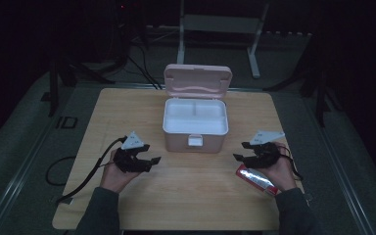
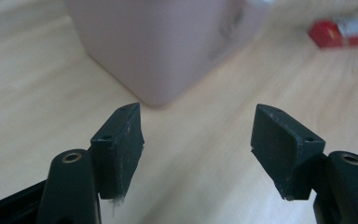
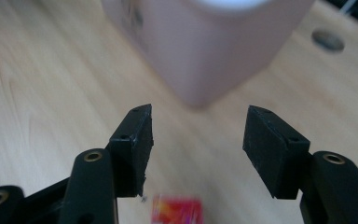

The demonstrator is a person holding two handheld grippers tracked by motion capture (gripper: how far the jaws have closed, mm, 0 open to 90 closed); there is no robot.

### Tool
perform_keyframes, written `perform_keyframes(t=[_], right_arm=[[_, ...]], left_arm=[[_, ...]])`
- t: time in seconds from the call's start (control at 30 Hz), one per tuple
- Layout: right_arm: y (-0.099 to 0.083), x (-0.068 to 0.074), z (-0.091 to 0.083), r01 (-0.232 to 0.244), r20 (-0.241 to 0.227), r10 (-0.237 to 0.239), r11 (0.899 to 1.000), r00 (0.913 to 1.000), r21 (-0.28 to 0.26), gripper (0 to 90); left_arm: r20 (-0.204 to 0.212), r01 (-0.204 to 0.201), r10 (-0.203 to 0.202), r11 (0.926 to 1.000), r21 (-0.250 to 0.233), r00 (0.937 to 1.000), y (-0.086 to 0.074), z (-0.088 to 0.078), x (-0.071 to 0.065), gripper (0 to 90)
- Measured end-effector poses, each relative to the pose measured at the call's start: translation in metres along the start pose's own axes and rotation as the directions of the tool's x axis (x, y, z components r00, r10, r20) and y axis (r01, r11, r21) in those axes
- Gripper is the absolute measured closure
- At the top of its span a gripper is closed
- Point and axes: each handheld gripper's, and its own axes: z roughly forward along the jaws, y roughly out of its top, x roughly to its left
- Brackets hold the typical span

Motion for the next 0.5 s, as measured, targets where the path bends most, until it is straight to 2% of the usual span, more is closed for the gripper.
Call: perform_keyframes(t=[0.1, 0.13, 0.2, 0.37, 0.43, 0.5], right_arm=[[0.020, -0.006, 0.002, -0.001, 0.009, 0.001, 1.000, 1.0000, -0.028, 41.4], [0.031, -0.011, 0.004, -0.018, 0.015, 0.019, 0.998, 0.9997, -0.053, 41.1], [0.035, -0.013, 0.005, -0.029, 0.017, 0.030, 0.998, 0.9994, -0.064, 41.2], [0.055, -0.024, 0.014, -0.103, 0.000, 0.104, 0.988, 0.9946, -0.116, 39.8], [0.060, -0.028, 0.019, -0.122, 0.004, 0.124, 0.985, 0.9923, -0.120, 39.8], [0.063, -0.031, 0.026, -0.133, 0.003, 0.134, 0.985, 0.9910, -0.114, 39.4]], left_arm=[[-0.010, 0.023, -0.023, 0.9993, -0.030, 0.9997, 0.017, -0.003, 0.011, 33.7], [-0.015, 0.026, -0.026, 0.9988, -0.041, 0.9995, 0.022, -0.003, 0.014, 33.7], [0.000, 0.037, -0.037, 0.9979, -0.053, 0.9993, 0.032, -0.002, 0.020, 33.7], [-0.010, 0.049, -0.049, 0.9972, -0.056, 0.9987, 0.051, 0.011, 0.030, 33.7], [-0.002, 0.058, -0.058, 0.9966, -0.059, 0.9983, 0.060, 0.016, 0.033, 33.7], [-0.016, 0.054, -0.055, 0.9975, -0.046, 0.9984, 0.068, 0.024, 0.036, 33.7]])
